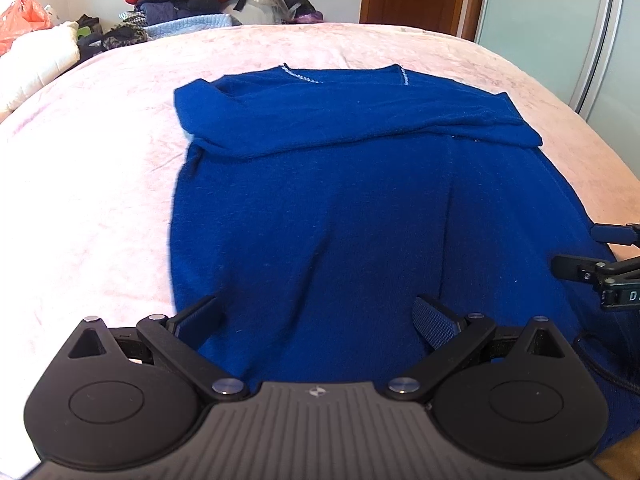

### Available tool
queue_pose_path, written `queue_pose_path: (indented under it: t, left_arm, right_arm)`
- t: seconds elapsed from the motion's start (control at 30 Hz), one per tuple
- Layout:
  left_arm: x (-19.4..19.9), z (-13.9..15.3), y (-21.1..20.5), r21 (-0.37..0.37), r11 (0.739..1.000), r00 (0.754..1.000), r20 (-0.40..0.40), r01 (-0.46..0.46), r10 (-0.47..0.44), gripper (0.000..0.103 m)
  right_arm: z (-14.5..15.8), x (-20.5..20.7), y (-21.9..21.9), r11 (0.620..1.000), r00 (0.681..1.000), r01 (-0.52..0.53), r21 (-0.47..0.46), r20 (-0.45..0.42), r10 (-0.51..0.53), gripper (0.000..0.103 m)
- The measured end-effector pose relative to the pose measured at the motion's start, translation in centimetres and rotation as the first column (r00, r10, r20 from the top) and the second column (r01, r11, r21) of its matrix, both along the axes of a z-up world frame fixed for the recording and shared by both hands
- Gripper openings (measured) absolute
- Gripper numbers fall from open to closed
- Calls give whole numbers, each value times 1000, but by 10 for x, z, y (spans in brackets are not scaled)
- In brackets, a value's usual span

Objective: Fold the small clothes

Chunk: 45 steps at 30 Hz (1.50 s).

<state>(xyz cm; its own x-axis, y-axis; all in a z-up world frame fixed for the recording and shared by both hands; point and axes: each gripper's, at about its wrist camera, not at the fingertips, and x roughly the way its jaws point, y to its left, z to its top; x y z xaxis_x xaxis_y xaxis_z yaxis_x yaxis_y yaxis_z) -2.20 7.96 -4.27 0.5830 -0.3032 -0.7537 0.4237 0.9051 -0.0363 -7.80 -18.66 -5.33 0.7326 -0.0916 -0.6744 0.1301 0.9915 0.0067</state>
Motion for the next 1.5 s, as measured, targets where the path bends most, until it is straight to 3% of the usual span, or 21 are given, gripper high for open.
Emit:
queue_pose_path:
  t: [0.13,0.47,0.73,0.9,1.13,1.27,1.5]
  left_arm:
    - [-1,3,16,9,999,999,-10,-32,32,103]
    - [-2,10,67,-54,992,990,-92,-109,104,103]
    - [-14,14,93,-89,994,984,-173,-67,51,103]
    - [-17,14,105,-159,987,968,-251,-38,-3,103]
    - [-22,17,125,-248,969,934,-345,7,-95,103]
    - [-22,16,135,-277,961,909,-400,0,-116,103]
    - [-27,1,141,-343,939,854,-480,26,-200,103]
  right_arm:
    - [1,-8,-2,1000,1000,-13,22,13,13,103]
    - [8,-23,-14,994,1000,-27,107,14,26,103]
    - [20,-43,-21,989,999,-54,136,2,54,102]
    - [24,-58,-35,971,997,-68,228,-11,72,97]
    - [21,-84,-70,869,994,-54,491,-53,92,93]
    - [17,-100,-90,766,990,-50,641,-72,125,89]
    - [1,-121,-100,641,958,-48,766,-147,247,82]
